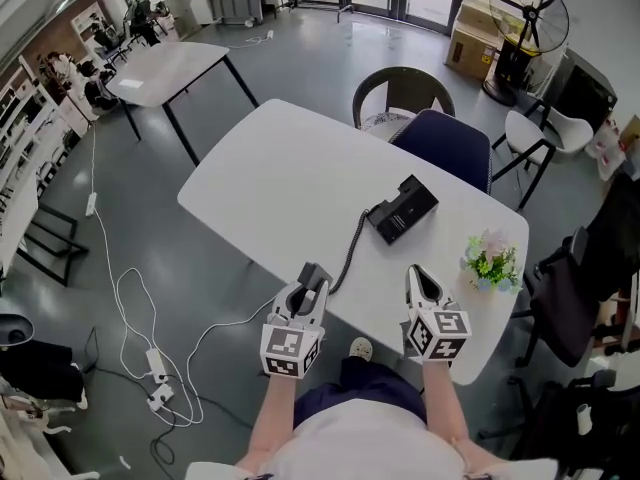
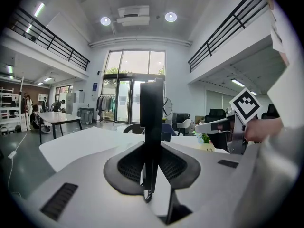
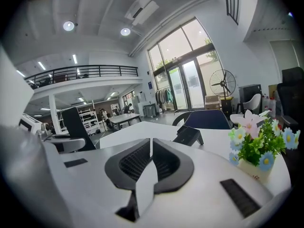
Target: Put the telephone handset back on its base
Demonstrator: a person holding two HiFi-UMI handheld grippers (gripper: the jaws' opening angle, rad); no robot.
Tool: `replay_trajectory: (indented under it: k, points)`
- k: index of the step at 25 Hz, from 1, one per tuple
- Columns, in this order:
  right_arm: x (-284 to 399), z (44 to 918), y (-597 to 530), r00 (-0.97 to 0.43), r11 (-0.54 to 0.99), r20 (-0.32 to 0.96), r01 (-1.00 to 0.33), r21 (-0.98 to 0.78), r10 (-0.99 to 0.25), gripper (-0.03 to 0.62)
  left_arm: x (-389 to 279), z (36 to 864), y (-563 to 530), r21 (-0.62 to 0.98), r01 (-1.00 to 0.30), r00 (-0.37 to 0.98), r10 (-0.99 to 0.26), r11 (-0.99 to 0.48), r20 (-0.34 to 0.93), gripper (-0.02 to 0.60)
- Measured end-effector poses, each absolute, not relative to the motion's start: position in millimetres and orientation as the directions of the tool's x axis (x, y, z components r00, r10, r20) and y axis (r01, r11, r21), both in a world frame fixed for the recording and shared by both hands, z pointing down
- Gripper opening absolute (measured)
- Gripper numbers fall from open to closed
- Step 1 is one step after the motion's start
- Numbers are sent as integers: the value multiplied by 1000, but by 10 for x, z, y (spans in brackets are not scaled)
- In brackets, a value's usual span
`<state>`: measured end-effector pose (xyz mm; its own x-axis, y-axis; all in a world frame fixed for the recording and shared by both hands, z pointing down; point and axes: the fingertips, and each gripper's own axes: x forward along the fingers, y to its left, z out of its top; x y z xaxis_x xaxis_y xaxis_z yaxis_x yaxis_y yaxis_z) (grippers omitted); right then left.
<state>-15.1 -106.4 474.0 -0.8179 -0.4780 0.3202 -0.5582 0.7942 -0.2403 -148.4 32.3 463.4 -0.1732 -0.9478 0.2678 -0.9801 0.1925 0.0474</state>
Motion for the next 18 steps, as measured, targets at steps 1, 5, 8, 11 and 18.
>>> replay_trajectory:
  k: [1, 5, 8, 11, 18]
  points:
    - [-183, 4752, -1121, -818, 795, 321, -557, -240, -477, 40, -1512, 4644, 271, 47, -980, -174, -948, 194, 268, 86]
    - [-270, 4814, -1276, -819, 794, 325, -556, -245, -473, 38, -1603, 4725, 122, 52, -978, -178, -944, 200, 278, 86]
    - [-320, 4852, -1341, -821, 792, 331, -553, -258, -465, 38, -1638, 4766, 43, 58, -977, -180, -941, 205, 286, 86]
    - [-344, 4903, -1386, -822, 793, 339, -550, -263, -458, 38, -1633, 4820, -25, 67, -977, -172, -940, 200, 293, 86]
    - [-366, 5028, -1459, -827, 790, 344, -544, -285, -445, 38, -1639, 4920, -156, 57, -979, -167, -936, 194, 311, 86]
